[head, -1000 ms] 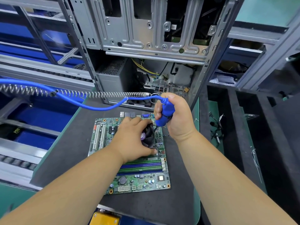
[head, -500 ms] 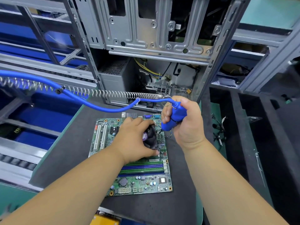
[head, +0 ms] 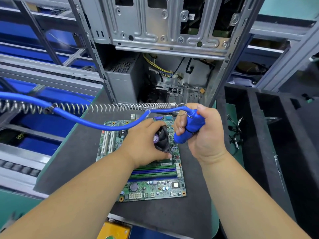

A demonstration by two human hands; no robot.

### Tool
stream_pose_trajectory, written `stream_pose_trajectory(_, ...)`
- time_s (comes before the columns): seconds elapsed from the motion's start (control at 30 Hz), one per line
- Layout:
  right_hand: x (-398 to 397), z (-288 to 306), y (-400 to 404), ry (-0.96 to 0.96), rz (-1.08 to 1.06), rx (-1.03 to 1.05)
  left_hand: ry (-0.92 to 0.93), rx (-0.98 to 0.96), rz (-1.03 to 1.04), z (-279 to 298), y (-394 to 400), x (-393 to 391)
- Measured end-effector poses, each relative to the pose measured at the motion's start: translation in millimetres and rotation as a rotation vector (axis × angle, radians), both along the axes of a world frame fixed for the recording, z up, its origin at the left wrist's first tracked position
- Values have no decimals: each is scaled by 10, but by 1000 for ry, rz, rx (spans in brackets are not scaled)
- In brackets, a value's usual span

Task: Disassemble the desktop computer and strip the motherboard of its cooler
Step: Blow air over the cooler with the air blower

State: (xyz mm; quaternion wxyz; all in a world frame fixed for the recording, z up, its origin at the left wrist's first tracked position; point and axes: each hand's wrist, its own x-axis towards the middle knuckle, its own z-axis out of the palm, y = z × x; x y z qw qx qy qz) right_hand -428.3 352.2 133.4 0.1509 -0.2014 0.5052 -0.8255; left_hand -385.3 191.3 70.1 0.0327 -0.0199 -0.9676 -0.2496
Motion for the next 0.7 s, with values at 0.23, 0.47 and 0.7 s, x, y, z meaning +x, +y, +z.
stream_pose_trajectory(0.23, 107, -256, -34, -48, -4, 99, -96, 107, 14, 38, 25, 14)
stream_pose_trajectory(0.47, 35, -34, 10, 4, -1, -16, -24, -21, -3, 9, -2, -2)
stream_pose_trajectory(0.7, 46, -100, -55, -52, -18, -9, -26, -18, -5, 18, 3, -3)
